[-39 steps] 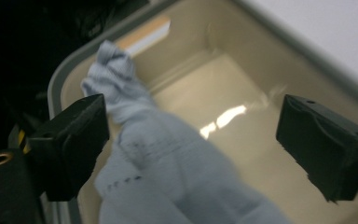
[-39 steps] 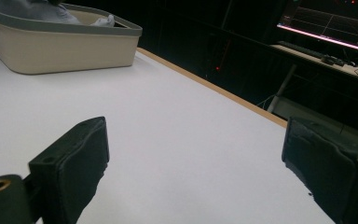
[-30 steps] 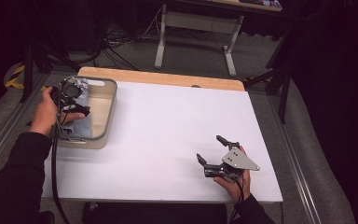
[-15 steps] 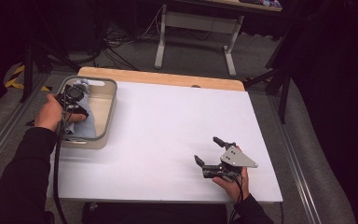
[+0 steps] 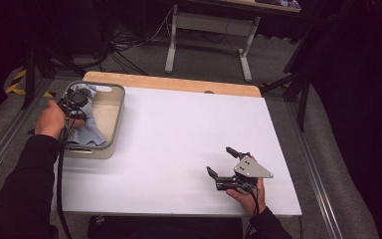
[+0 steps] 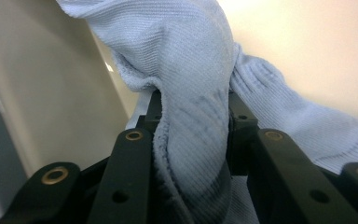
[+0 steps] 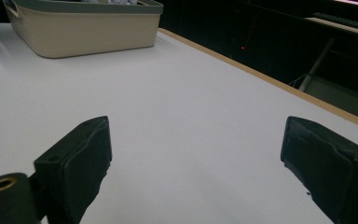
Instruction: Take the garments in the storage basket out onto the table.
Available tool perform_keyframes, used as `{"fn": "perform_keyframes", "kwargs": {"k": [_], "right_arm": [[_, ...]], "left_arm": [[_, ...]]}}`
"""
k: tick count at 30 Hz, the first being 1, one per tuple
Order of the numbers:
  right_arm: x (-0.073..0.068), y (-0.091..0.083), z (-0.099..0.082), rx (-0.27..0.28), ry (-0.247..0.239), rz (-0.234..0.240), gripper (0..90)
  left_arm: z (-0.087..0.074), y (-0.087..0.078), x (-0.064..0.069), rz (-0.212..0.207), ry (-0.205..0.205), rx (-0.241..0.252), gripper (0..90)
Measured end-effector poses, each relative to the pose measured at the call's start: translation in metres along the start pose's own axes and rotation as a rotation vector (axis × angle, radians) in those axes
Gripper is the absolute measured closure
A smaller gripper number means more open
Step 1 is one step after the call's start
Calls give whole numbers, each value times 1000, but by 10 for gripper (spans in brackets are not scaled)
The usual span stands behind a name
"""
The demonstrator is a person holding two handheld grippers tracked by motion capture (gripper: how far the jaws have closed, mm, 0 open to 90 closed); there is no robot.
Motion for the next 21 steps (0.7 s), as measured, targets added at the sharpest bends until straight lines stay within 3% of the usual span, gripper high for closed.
{"fn": "perform_keyframes", "kwargs": {"k": [3, 5, 9, 14, 21], "right_arm": [[0, -1, 1, 5, -6, -6, 96], [0, -1, 2, 13, -5, -9, 100], [0, -2, 2, 19, -10, -16, 102], [0, -3, 3, 28, -13, -19, 105], [-1, -5, 5, 39, -20, -27, 110]], "left_arm": [[-2, -2, -1, -6, -9, 31, 707], [-5, -8, -4, -22, -9, 91, 710], [-10, -17, -7, -22, -21, 160, 717], [-15, -29, -8, -13, -35, 224, 719], [-18, -40, -3, -38, -50, 299, 721]]}}
Point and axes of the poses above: each handheld gripper's, and its own axes: y roughly forward along the jaws, z roughly out of its top, x roughly to its right, the point moved 4 cm from there along y, roughly forward along the jaws, and after that the axes turned 5 degrees about -x, right-handed, at the moved point
